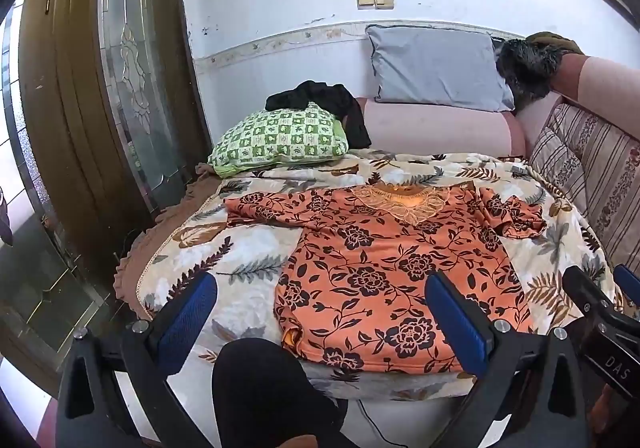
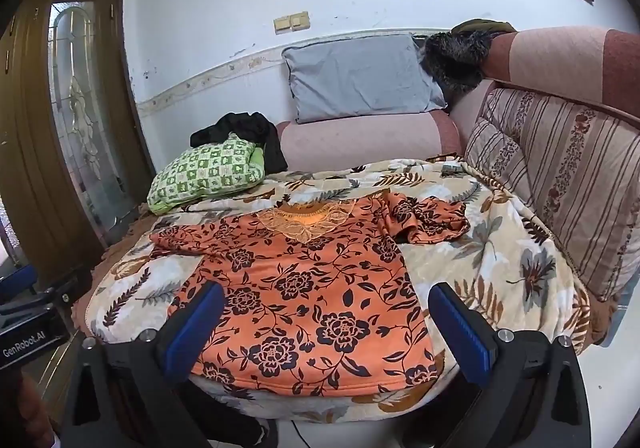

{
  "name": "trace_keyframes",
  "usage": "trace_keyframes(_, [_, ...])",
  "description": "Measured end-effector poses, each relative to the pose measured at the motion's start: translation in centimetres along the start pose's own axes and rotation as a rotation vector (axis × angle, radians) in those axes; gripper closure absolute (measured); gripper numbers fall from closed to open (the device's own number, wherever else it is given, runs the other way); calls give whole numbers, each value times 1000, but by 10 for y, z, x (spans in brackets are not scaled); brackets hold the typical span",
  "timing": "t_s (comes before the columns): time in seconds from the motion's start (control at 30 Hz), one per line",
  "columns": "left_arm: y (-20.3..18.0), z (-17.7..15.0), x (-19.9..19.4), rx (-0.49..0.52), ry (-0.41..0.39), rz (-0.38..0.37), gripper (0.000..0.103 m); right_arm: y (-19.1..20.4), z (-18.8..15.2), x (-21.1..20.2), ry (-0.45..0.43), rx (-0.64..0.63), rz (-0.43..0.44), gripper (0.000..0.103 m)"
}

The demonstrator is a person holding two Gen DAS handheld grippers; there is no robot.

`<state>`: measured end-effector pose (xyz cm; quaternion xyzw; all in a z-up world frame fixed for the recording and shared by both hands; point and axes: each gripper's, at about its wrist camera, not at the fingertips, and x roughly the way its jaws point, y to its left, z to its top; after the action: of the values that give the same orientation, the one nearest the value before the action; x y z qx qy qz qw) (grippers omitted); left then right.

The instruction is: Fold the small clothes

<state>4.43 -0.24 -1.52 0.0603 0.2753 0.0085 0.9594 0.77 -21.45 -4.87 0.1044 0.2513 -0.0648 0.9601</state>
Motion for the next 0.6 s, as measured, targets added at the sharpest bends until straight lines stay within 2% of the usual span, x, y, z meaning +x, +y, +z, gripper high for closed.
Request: trace_keyframes(0.6, [-1, -1, 18, 8, 32, 11, 0, 1, -1, 4, 8, -11, 6, 0])
